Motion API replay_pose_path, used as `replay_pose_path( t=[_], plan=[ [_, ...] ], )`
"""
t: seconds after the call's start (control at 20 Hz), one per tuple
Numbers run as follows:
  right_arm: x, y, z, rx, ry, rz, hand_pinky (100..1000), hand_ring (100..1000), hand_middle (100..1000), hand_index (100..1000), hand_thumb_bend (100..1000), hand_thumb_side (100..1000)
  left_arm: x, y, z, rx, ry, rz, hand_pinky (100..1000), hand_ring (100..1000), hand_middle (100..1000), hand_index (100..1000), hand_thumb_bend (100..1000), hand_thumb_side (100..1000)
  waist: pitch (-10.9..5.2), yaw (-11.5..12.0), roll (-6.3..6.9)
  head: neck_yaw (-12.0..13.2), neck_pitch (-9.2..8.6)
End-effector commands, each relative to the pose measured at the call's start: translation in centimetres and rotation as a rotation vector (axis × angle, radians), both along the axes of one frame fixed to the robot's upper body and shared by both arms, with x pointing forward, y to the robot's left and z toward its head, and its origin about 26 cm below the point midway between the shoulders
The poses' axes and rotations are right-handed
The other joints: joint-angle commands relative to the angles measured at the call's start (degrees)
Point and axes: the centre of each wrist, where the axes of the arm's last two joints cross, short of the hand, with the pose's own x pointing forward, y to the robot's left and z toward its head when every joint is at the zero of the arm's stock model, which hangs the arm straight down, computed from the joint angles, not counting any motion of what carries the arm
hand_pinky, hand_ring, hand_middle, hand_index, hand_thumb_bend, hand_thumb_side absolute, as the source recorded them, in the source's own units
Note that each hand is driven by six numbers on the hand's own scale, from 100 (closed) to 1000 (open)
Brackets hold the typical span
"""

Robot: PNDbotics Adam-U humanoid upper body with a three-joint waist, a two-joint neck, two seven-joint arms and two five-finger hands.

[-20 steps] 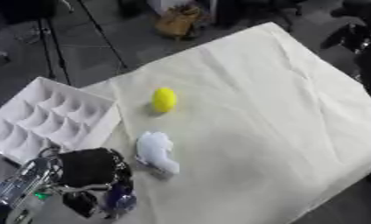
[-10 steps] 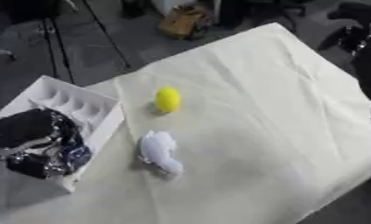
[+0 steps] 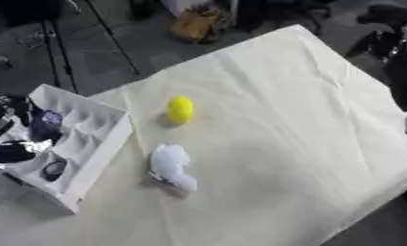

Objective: Pick up objects on the table and place them in the box.

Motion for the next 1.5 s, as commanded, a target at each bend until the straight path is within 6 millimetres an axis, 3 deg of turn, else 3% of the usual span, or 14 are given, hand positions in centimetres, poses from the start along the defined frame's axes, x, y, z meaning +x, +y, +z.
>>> replay_pose_path(
  t=[0.05,0.15,0.3,0.35,0.6,0.65,0.7,0.75,0.9,1.15,1.25,1.35,1.4,1.5],
  plan=[
    [-0.1,-0.1,1.0,-0.022,-0.029,0.002,537,499,702,798,100,820,0.7,0.3,1.2,0.037,-0.042,0.034,786,771,841,859,440,653,-2.2,-0.25,-0.86,0.42,0.22],
    [-0.1,-0.1,1.0,-0.022,-0.027,0.004,537,498,702,798,100,820,1.0,0.2,1.3,0.048,-0.051,0.044,869,863,922,915,553,762,-2.25,-0.43,-0.86,0.53,0.27],
    [-0.1,-0.1,0.9,-0.022,-0.025,0.004,536,498,702,798,100,820,1.1,0.3,1.6,0.022,-0.096,0.075,919,916,970,945,584,858,-2.29,-0.48,-0.84,0.51,0.28],
    [-0.1,-0.1,0.9,-0.022,-0.024,0.003,536,498,702,798,100,816,1.0,0.4,1.6,-0.001,-0.116,0.09,965,947,997,964,544,921,-2.31,-0.46,-0.82,0.5,0.3],
    [0.0,-0.1,0.9,-0.022,-0.023,0.003,536,498,702,798,100,815,1.0,0.9,1.6,-0.129,-0.21,0.178,1000,965,1000,979,499,957,-2.33,-0.42,-0.79,0.47,0.32],
    [0.0,-0.1,0.8,-0.021,-0.023,0.003,536,497,701,798,100,815,1.0,0.9,1.7,-0.168,-0.238,0.195,994,946,1000,978,426,966,-2.32,-0.37,-0.84,0.45,0.32],
    [0.0,-0.2,0.8,-0.02,-0.022,0.001,536,497,701,798,100,815,1.0,0.9,1.9,-0.266,-0.298,0.217,994,946,1000,978,426,966,-2.27,-0.24,-0.91,0.4,0.32],
    [0.0,-0.2,0.8,-0.02,-0.023,0.001,536,497,701,798,100,815,0.8,0.9,1.9,-0.352,-0.343,0.227,938,926,1000,975,339,1000,-2.23,-0.19,-0.94,0.39,0.31],
    [-0.1,-0.3,0.8,-0.02,-0.024,-0.006,535,496,701,798,100,815,0.0,-0.3,3.0,-0.775,-0.489,0.14,864,908,1000,967,295,1000,-2.04,0.25,-1.06,-0.03,0.34],
    [-0.2,-0.7,0.6,-0.017,-0.025,-0.023,535,496,701,798,100,815,-3.9,-1.2,8.7,-1.198,-0.669,-0.14,835,888,980,949,376,1000,-1.83,1.04,-1.25,-0.77,0.34],
    [-0.2,-0.8,0.6,-0.017,-0.027,-0.031,536,496,701,798,100,816,-6.2,-1.5,10.8,-1.245,-0.73,-0.227,819,867,951,928,400,1000,-1.7,1.34,-1.27,-0.93,0.23],
    [-0.3,-0.9,0.6,-0.016,-0.028,-0.035,535,496,701,798,100,816,-8.0,-2.0,12.0,-1.255,-0.743,-0.301,729,762,851,846,395,1000,-1.65,1.56,-1.26,-1.08,0.32],
    [-0.3,-1.0,0.6,-0.016,-0.029,-0.038,535,496,701,798,100,816,-9.0,-2.3,12.3,-1.241,-0.732,-0.354,713,738,827,823,411,922,-1.63,1.8,-1.24,-1.15,0.5],
    [-0.3,-1.1,0.7,-0.017,-0.03,-0.043,536,496,701,798,100,816,-11.4,-2.7,12.2,-1.208,-0.688,-0.46,715,741,829,828,413,887,-1.54,2.41,-1.2,-1.27,0.76]
  ],
)
